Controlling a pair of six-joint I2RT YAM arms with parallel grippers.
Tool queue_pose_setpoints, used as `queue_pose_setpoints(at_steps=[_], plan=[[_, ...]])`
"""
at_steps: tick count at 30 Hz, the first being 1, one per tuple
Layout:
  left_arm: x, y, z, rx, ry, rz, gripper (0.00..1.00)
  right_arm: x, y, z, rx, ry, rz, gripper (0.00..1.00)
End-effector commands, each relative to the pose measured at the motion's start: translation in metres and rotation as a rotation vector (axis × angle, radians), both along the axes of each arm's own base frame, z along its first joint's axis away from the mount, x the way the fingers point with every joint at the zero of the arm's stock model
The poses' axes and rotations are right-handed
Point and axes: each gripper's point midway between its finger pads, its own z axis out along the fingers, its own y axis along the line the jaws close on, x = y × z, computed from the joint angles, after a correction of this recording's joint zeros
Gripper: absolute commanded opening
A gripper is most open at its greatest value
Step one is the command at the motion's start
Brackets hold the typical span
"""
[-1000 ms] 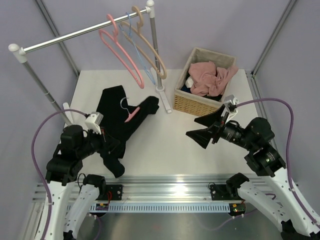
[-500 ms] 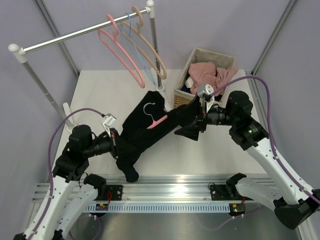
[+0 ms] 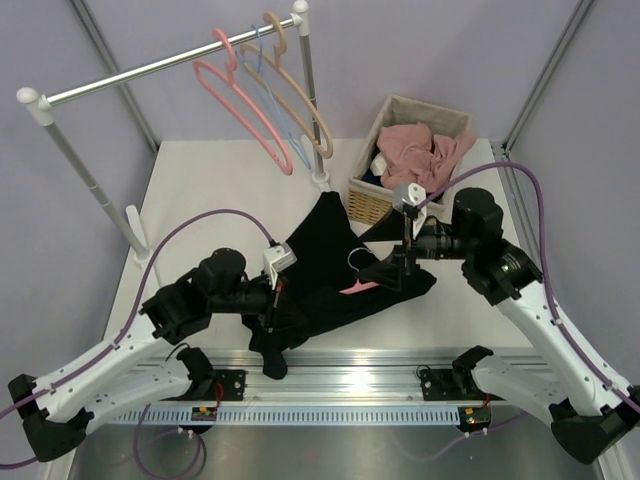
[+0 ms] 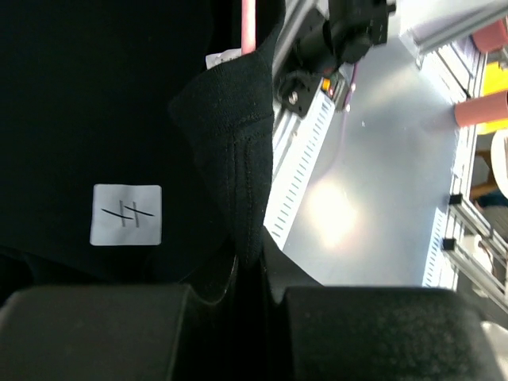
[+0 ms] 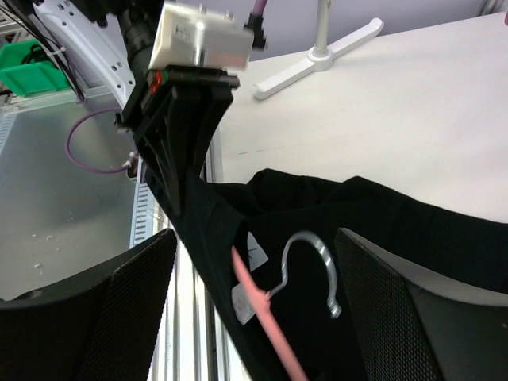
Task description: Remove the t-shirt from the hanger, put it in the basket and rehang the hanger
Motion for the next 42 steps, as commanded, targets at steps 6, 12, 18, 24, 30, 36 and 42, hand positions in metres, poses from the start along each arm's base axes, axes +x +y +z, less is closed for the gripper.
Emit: queue_pose_setpoints(at_steps=[6, 12, 18, 24, 30, 36, 42], plan=[[0.009, -0.004, 0.064, -0.177, -0.208, 0.006, 0.0, -0.014, -0.018, -0.002, 0.053, -0.06, -0.101, 0.89], [0.003, -0.001, 0.069, -0.199, -0.217, -0.011, 0.0, -0.015, -0.013, -0.012, 0.049, -0.008, -0.066, 0.91], [-0.009, -0.002, 0.08, -0.257, -0.22, -0.068, 0.0, -0.011, -0.001, -0.015, 0.074, 0.002, -0.002, 0.85], [-0.016, -0.004, 0.087, -0.287, -0.227, -0.11, 0.0, -0.006, 0.011, -0.023, 0.08, 0.05, 0.065, 0.71], [-0.021, -0.003, 0.09, -0.298, -0.235, -0.136, 0.0, 0.005, 0.015, -0.039, 0.06, 0.068, 0.043, 0.43], [-0.016, -0.004, 0.087, -0.287, -0.246, -0.121, 0.0, -0.003, 0.015, -0.048, 0.064, 0.072, 0.079, 0.22], [-0.009, -0.006, 0.09, -0.281, -0.247, -0.084, 0.0, -0.026, 0.013, -0.033, 0.122, 0.041, 0.19, 0.0]])
